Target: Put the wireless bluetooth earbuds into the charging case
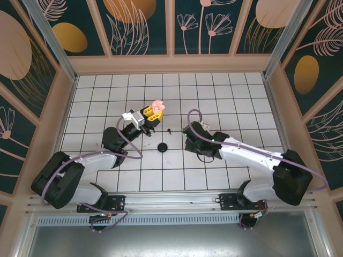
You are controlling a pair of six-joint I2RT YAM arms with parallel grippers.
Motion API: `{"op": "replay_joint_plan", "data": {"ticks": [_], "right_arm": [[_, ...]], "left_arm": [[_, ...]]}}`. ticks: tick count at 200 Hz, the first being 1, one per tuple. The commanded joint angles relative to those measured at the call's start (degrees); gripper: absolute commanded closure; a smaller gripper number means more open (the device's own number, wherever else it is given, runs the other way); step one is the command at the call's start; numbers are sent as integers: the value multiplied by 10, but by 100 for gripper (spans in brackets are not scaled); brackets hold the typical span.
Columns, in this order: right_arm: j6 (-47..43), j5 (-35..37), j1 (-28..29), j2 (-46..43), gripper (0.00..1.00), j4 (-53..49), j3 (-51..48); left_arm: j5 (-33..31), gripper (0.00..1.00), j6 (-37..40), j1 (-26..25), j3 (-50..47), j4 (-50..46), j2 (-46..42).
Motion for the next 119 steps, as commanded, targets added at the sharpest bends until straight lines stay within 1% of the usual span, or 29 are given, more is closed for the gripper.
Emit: {"op": "replay_joint_plan", "data": {"ticks": [1,54,80,119], "right_arm": [[-35,15,-19,-33,83,4,55],[-132,6,-64,-49,83,22,181],[-178,-10,-82,-45,83,50,245],[-234,-38,-87,-24,83,97,329]], "left_arm": [[11,100,14,-4,10,-4,-14],[11,100,34,-4,26,-36,-15],[14,100,41,-4,42,-48,-8],[22,100,51,-5,65,-55,7]]}}
